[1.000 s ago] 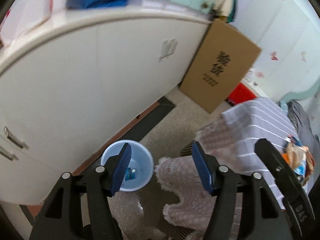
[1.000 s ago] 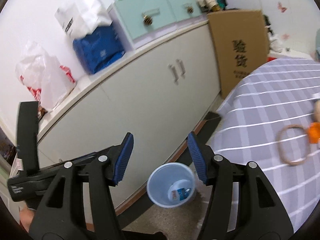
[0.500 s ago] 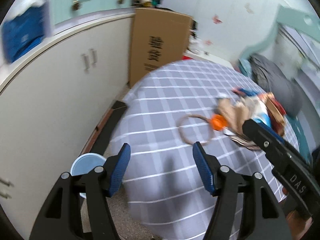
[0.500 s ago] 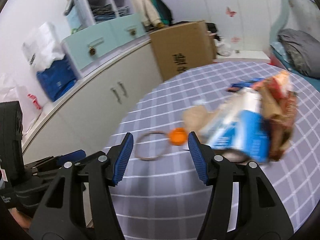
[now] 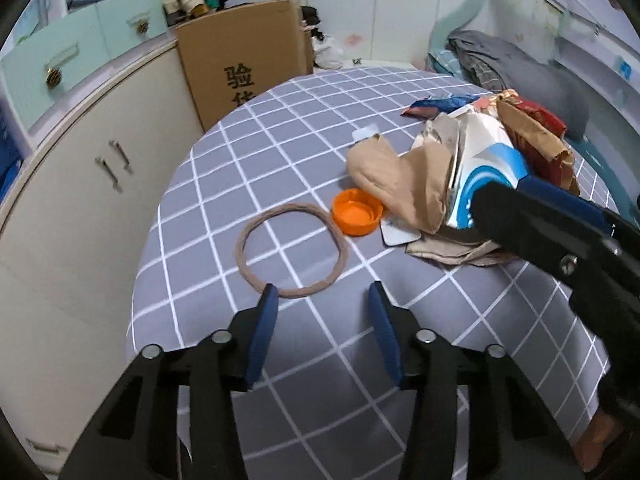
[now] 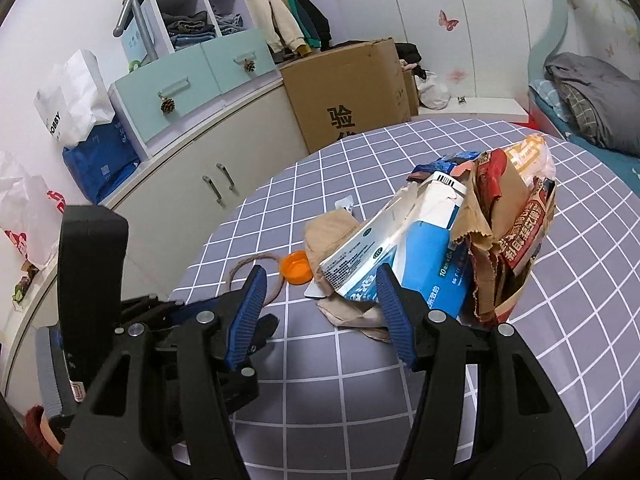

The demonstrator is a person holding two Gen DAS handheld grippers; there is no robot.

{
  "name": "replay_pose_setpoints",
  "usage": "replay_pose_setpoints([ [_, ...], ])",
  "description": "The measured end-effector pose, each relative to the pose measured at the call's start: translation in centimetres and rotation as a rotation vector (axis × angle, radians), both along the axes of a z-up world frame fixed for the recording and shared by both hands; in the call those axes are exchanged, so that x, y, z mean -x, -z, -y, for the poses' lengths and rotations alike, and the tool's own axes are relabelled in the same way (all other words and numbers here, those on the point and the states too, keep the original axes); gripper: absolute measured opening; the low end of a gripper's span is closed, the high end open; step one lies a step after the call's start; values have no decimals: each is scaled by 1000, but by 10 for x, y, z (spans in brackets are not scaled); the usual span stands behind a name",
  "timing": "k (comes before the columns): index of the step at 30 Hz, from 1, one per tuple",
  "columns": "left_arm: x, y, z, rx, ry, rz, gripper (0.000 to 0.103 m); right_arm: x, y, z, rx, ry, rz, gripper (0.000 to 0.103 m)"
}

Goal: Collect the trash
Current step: 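Move both open tools back up to the table, then grasp the tan string loop with the left tool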

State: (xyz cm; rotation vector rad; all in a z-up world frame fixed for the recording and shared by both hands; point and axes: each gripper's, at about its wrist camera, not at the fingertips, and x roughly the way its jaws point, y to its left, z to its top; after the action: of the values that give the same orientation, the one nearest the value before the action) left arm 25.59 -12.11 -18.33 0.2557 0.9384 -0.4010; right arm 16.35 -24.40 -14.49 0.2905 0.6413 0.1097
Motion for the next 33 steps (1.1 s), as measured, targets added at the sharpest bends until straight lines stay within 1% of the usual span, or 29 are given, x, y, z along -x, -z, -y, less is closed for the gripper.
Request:
replay_pose_setpoints([
  [2, -3, -1, -1, 11, 15, -10, 30, -1, 0, -2, 6, -3, -2, 57],
  [3, -5, -2, -2, 6, 18, -7, 26, -2, -1, -4, 11, -4, -3, 57],
  [5, -10, -2, -4, 17, 20, -8, 7, -1, -1, -6, 17, -8, -2, 57],
  [7, -13, -2, -11, 30, 10, -10, 0, -1, -1, -10, 24, -14, -3, 56],
  [9, -15, -2, -18, 77, 2, -28, 0, -1, 0, -14, 33, -19, -6, 56],
  [12, -13, 0, -28, 103, -24, -30, 0, -3, 0, -23, 50, -34, -5, 56],
  [15, -12, -5, -41, 162, -39, -26, 0, -6, 1, -30, 61, -41, -9, 57],
  [16, -11, -7, -44, 184, -25, -30, 2, -6, 1, -31, 62, -41, -9, 57],
  [17, -10, -9, -43, 197, 4, -38, 6, -7, 1, -32, 69, -39, -9, 57],
  [18, -10, -10, -42, 198, 22, -39, 12, -7, 1, -33, 74, -38, -7, 57],
  [19, -8, -10, -39, 189, 30, -30, 40, -8, 0, -33, 80, -36, -4, 57],
  [20, -5, -13, -35, 166, 35, 5, 64, -8, -1, -33, 91, -28, -1, 57],
  [21, -3, -15, -30, 147, 44, 45, 65, -10, -2, -33, 97, -24, 0, 57],
  [22, -2, -15, -26, 131, 62, 57, 65, -11, -3, -33, 100, -20, 0, 57],
  [25, -7, -10, -15, 101, 82, 53, 64, -14, -4, -32, 122, -8, 2, 57],
  [27, -12, -7, -10, 88, 98, 46, 55, -15, -4, -30, 138, 2, 1, 57],
  [28, -15, -3, -6, 73, 105, 35, 43, -16, -4, -28, 143, 6, 2, 57],
  [29, -18, 0, -4, 58, 103, 28, 36, -17, -4, -27, 142, 9, 0, 57],
  [31, -21, 2, 0, 25, 106, 49, 33, -19, -2, -24, 143, 14, -6, 57],
  [32, -22, 2, 2, 6, 111, 55, 27, -20, -2, -24, 143, 14, -6, 57],
  [33, -22, 3, 5, -18, 117, 68, 24, -21, -1, -24, 144, 14, -9, 57],
])
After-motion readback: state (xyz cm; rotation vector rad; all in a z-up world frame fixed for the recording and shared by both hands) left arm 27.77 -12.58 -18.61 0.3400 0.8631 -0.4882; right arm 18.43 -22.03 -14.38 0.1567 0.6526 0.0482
